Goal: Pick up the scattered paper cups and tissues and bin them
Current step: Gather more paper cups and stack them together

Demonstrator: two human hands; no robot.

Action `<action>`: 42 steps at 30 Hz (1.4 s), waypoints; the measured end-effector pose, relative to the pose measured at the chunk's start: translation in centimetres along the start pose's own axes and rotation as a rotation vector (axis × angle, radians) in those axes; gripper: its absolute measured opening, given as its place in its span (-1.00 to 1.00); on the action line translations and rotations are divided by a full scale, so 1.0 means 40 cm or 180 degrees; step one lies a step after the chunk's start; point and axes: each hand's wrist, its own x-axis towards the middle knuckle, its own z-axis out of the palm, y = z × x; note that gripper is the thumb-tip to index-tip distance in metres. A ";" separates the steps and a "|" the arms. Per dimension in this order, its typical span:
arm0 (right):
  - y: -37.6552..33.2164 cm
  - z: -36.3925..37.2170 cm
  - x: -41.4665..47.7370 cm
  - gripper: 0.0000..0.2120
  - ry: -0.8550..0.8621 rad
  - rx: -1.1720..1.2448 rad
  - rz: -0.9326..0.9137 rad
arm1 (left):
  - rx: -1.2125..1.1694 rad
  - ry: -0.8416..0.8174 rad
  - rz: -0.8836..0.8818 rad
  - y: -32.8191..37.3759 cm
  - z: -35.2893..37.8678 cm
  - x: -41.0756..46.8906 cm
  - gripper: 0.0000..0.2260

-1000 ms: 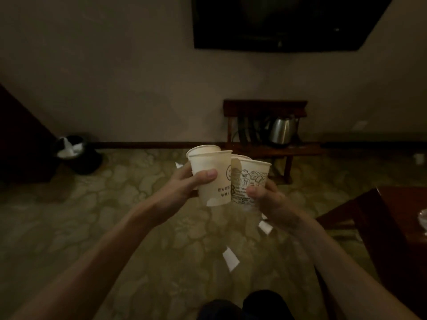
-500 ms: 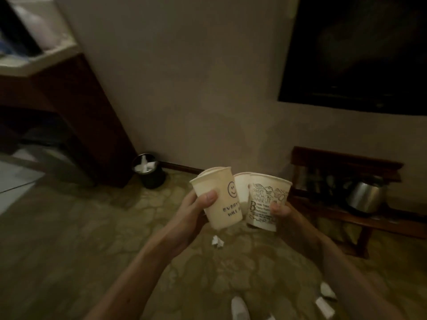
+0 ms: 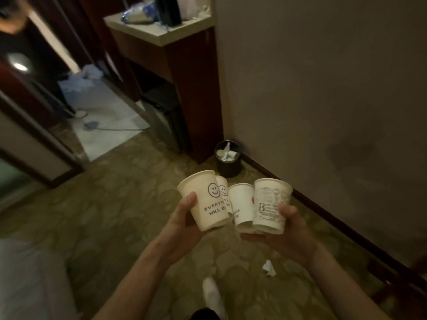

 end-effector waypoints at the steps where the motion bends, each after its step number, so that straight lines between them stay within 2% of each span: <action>1: -0.005 -0.012 0.049 -0.29 -0.0036 0.0264 0.0021 | -0.0166 0.0034 0.0027 0.012 -0.028 0.028 -0.24; 7: -0.055 -0.074 0.355 -0.23 -0.0048 0.0691 0.0066 | -0.0350 0.0121 0.0041 0.115 -0.191 0.289 -0.30; 10: -0.090 -0.093 0.496 -0.29 0.0057 0.1043 0.0018 | -0.0399 0.0246 -0.0052 0.171 -0.250 0.431 -0.30; 12: -0.109 -0.102 0.571 -0.33 0.0183 0.1136 -0.0023 | -0.0390 0.0232 -0.0188 0.206 -0.283 0.514 -0.25; 15: -0.120 -0.116 0.656 -0.29 0.0397 0.1435 -0.0112 | -0.0572 0.0232 -0.0473 0.247 -0.323 0.611 -0.18; 18: -0.133 -0.165 0.768 -0.25 0.0629 0.1620 -0.0179 | -0.0510 0.0242 -0.0704 0.288 -0.375 0.743 -0.24; 24: -0.159 -0.274 0.997 -0.38 0.0790 0.1994 -0.0197 | -0.0664 0.0310 -0.1224 0.337 -0.486 1.007 -0.24; 28: -0.183 -0.360 1.179 -0.38 0.1010 0.2062 -0.0130 | -0.0660 0.0426 -0.1422 0.367 -0.577 1.205 -0.21; 35: -0.167 -0.568 1.522 -0.20 0.1599 0.2044 0.0052 | -0.0347 0.0364 -0.1836 0.338 -0.810 1.583 -0.27; 40: -0.073 -0.760 1.741 -0.20 0.2351 0.1556 0.0454 | -0.0011 0.0528 -0.2159 0.229 -1.002 1.822 -0.32; 42: -0.027 -0.836 1.821 -0.13 0.2721 0.1289 0.0605 | 0.0311 0.0502 -0.2295 0.178 -1.064 1.910 -0.34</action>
